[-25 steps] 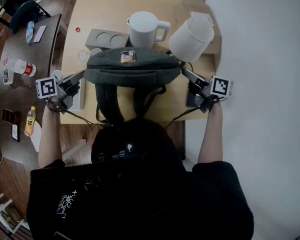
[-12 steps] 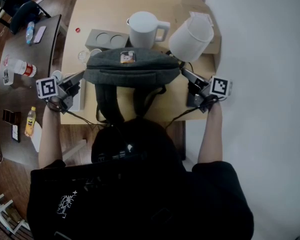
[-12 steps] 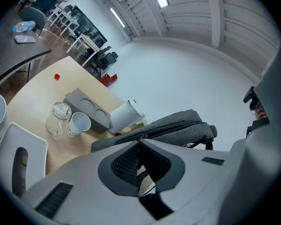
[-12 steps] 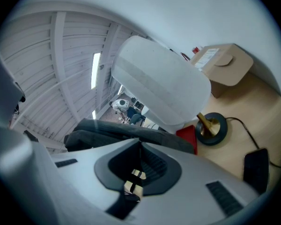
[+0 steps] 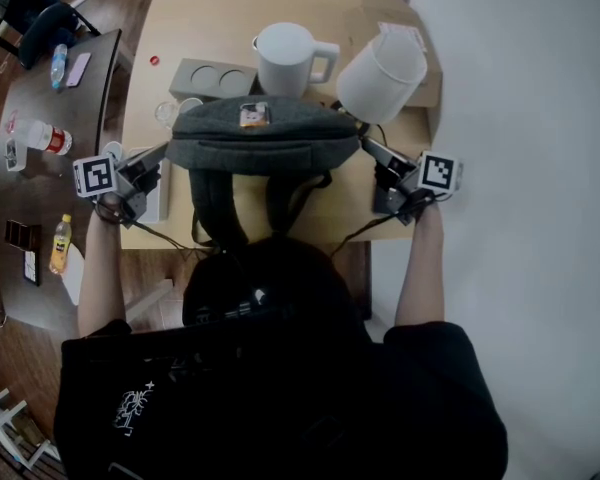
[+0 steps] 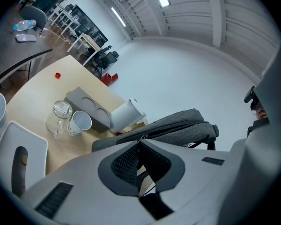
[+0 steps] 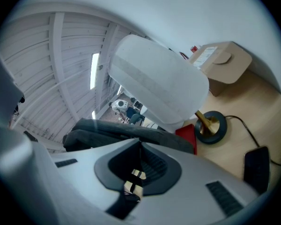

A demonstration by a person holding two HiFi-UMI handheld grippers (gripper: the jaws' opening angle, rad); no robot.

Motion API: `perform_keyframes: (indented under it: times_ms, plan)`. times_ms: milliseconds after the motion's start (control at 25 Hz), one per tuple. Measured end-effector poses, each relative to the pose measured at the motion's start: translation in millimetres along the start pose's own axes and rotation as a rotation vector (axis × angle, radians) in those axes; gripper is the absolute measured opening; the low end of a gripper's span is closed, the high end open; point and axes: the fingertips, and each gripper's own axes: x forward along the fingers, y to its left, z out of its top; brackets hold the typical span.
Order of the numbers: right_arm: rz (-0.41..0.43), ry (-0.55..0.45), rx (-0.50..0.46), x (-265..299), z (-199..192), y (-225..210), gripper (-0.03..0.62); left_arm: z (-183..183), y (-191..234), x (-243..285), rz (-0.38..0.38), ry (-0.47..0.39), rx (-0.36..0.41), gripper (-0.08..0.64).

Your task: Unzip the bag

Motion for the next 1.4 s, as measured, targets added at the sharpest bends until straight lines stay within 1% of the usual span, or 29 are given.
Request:
perform_keyframes:
  times_ms: [80,200,320,480,640,680,760,840,880,1000,1040,1120,1280,1400]
  plan:
    - [0.003,-0.001,0.020,1,-1,1,0.018,0,1,0,0.003,0.001,-0.003,0.006]
    - [0.003,0.002,0.015,1,-1,-1,0.018,0,1,1,-0.007,0.002,-0.007,0.006]
    - [0.017,0.003,0.032,3,-2,1,0.018,-1,1,2,-0.009,0.001,-0.015,0.006]
    - [0.015,0.005,0.031,3,-2,-1,0.018,-1,4,2,0.005,0.005,-0.021,0.006]
    - [0.013,0.005,0.035,4,-2,-3,0.018,0,10,1,0.030,0.014,0.010,0.006]
    - [0.011,0.007,0.032,4,-2,-3,0.018,0,11,1,0.033,0.015,0.008,0.006]
    - [0.004,0.011,0.024,4,-1,-5,0.018,0,8,2,0.018,0.011,-0.007,0.006]
    - [0.001,0.013,0.016,4,-1,-6,0.018,0,5,4,-0.004,0.010,-0.001,0.006]
    - [0.003,0.012,0.028,4,-2,-6,0.018,1,5,4,-0.006,0.011,0.008,0.006]
    - [0.009,0.007,0.067,6,-4,-5,0.018,2,15,0,0.052,0.021,0.038,0.006]
    - [0.008,0.008,0.069,6,-4,-6,0.018,1,16,-1,0.060,0.021,0.033,0.006]
    - [0.008,0.010,0.056,6,-4,-7,0.018,1,15,1,0.047,0.019,0.022,0.006]
    - [0.005,0.017,-0.004,6,-1,-9,0.018,-2,10,4,0.012,0.012,-0.017,0.006]
    - [0.011,0.015,0.037,7,-3,-9,0.018,-3,11,5,0.014,0.012,-0.030,0.006]
